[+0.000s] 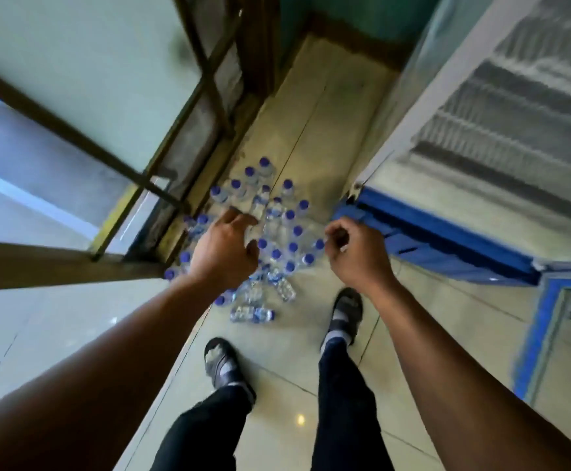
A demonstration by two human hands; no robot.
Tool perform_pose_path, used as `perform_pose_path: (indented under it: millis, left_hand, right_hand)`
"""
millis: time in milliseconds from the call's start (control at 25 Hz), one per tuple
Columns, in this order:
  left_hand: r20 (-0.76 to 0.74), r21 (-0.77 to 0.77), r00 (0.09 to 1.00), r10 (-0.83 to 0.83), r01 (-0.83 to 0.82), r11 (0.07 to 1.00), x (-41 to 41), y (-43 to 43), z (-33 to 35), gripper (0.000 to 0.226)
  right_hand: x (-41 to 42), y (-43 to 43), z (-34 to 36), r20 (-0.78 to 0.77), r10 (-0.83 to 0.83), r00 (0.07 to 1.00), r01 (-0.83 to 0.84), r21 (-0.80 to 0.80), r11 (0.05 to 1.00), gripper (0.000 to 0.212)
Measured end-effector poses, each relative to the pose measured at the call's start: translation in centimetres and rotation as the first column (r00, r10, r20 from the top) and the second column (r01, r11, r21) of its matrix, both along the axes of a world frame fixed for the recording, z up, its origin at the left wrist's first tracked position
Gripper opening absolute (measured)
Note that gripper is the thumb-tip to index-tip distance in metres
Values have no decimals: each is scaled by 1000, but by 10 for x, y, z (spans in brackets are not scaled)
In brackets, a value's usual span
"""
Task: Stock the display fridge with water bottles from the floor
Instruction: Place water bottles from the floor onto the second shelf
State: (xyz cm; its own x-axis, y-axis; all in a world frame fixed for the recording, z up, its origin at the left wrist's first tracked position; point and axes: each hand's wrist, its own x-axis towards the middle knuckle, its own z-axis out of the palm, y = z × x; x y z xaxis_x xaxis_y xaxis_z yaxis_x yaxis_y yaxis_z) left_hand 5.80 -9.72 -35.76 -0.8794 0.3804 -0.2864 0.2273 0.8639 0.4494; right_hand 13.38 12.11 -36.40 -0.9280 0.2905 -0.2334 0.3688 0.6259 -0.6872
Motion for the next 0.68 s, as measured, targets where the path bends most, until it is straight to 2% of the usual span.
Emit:
perform_pose_path:
  millis: [120,280,400,560,600,680]
  left_hand:
    - [169,-163,976,140,-112,980,24,-90,-97,46]
    - [334,-321,932,145,-32,946,55,-171,-228,57]
    - [344,-397,934,99,49,917,64,-196,-307,63]
    - [345,-429,938,35,125,894,67,-212,-401,71]
    - [348,-426,937,17,142,894,68,-214,-418,73]
    - [352,-426,936,-2,162,890,70,-217,-441,78]
  right_hand:
    - [14,-84,-105,248,77,966,-61,-70,996,8]
    - [25,-186,-246,390,183,902,-156,-100,983,19]
    - [38,-242,-329,478,247,843,-224,-105,969,43]
    - [51,-291,-413,628,331,705,-378,-63,924,80]
    - [51,-298,-427,645,317,695,-389,-33,921,83]
    - [48,-304,-442,626,263,734,-368,41,929,81]
